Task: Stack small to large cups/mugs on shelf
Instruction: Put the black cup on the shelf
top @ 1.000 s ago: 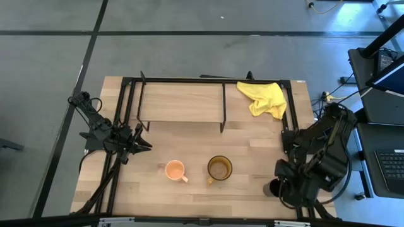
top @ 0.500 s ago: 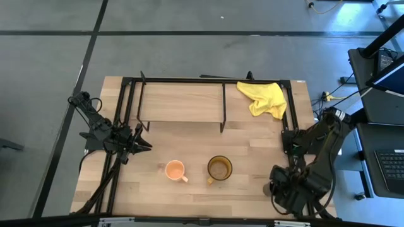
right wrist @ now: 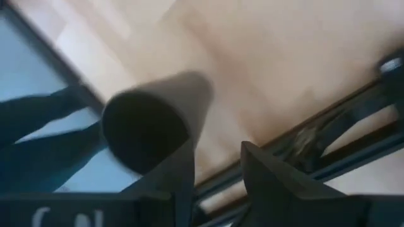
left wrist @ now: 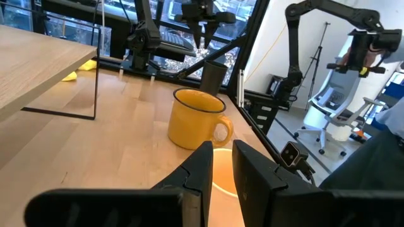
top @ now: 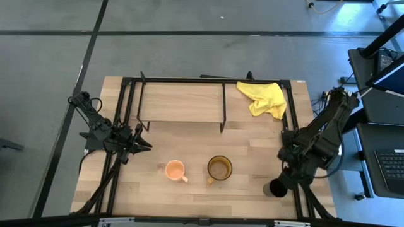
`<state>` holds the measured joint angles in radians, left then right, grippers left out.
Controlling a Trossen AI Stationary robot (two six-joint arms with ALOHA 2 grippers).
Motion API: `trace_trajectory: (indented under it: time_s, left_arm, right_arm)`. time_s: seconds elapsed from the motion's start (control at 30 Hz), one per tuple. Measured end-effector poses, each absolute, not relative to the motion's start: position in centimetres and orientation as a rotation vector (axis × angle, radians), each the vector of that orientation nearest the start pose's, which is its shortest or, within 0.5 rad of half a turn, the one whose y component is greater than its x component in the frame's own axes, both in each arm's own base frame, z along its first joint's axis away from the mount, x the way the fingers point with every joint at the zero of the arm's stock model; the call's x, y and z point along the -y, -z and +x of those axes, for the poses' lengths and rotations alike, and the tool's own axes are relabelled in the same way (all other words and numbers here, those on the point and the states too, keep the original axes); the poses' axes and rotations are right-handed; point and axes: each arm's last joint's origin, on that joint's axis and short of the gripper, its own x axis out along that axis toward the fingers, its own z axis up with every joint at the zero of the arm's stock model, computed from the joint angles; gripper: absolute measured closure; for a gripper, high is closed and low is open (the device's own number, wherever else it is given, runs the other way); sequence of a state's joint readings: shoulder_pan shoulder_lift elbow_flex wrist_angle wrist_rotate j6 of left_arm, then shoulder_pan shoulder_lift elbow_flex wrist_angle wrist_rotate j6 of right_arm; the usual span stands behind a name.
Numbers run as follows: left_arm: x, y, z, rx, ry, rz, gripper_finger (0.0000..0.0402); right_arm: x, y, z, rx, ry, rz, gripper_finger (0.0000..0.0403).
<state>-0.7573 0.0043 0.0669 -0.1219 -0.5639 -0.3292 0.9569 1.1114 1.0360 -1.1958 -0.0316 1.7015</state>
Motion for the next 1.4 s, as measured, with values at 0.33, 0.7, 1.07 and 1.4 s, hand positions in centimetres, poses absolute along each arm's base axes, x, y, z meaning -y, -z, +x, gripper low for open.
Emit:
trace_trajectory:
  time_s: [0.33,0.7,1.07,1.4]
  left_arm:
    - [5.0,-17.4,7.5,-0.078,0.183,-0.292,0.0347]
    - [5.0,-17.4,7.5,-0.078,0.184,-0.292,0.0347]
    - [5.0,-17.4,7.5,-0.078,0.184,-0.292,0.0347]
    - [5.0,-17.4,7.5,-0.078,0.184,-0.292,0.0347]
  right_arm:
    - [-16.1,-28.8,11.0,-1.513,0.298,0.788,0.0273]
    - [-18.2,-26.7,12.5,-1.54,0.295,0.676,0.0273]
    - [-18.5,-25.8,12.8,-1.536,0.352,0.619,0.0273]
    - [-19.1,-24.8,13.3,-1.547,0.334,0.533,0.0273]
